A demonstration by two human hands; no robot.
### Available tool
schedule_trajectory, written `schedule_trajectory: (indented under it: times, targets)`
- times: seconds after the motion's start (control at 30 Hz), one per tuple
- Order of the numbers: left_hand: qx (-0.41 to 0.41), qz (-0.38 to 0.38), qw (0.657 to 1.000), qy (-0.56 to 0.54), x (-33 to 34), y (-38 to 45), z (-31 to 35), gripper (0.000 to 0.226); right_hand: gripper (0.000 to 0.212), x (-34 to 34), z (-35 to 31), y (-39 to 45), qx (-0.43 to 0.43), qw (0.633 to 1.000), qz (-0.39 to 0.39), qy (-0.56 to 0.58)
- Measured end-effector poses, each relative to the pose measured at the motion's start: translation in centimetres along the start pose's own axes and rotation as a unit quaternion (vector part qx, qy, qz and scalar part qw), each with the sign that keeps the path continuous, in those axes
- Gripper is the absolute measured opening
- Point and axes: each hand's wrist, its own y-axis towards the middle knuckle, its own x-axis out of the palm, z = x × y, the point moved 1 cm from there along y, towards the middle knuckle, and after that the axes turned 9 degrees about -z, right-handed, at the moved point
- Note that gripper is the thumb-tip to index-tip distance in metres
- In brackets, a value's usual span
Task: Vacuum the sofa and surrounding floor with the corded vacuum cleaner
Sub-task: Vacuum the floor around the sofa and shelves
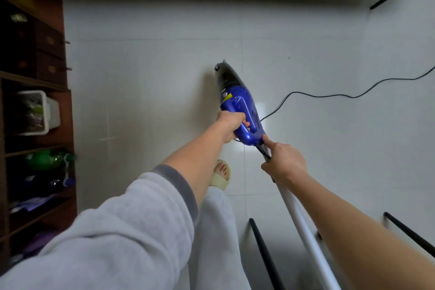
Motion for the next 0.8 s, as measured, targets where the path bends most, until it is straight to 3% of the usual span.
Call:
schedule_trajectory:
  times: [0.23,0.37,0.6,0.8]
  targets:
    - [0.000,0.018,0.999,-0.039,-5.9,-1.8,-4.2,0.025,0.071,2.8,-4.3,-2.2,-0.040,0.997,-0.009,-0.069]
    - [0.002,0.046,0.997,-0.061,-11.5,-4.7,-6.2,0.009,0.065,5.4,-9.3,-3.6,-0.068,0.995,-0.030,-0.070]
    - [-0.032,0.100,0.987,-0.119,-21.8,-9.1,-12.9,0.010,0.064,11.1,-17.6,-6.7,-0.131,0.979,-0.075,-0.135]
    - [-0.051,0.073,0.982,-0.165,-21.4,-10.5,-16.2,0.022,0.061,13.1,-17.0,-9.2,-0.121,0.976,-0.047,-0.175]
